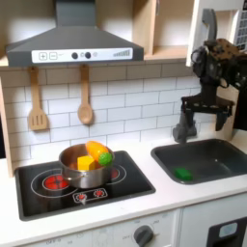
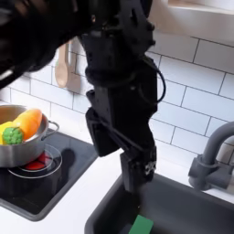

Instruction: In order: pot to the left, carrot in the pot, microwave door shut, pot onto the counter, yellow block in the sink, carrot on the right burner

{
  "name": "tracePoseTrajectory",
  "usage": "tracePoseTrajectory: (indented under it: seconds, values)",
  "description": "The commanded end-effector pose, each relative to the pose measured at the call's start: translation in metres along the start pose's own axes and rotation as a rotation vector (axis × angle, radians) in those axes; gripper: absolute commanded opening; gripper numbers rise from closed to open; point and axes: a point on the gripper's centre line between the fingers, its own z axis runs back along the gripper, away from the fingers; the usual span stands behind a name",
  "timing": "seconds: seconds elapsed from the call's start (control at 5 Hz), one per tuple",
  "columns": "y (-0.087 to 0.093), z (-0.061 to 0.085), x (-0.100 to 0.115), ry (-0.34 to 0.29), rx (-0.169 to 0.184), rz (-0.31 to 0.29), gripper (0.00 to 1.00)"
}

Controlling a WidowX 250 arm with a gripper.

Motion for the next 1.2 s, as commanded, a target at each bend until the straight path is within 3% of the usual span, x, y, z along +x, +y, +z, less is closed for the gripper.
tracePoseTrajectory:
  seconds: [0.0,1.0]
  values:
    - [0.018,0.001,0.006,-0.014,0.015,0.014,1.0]
    - [0.052,-0.001,0.019,-0.043,0.045,0.043,1.0]
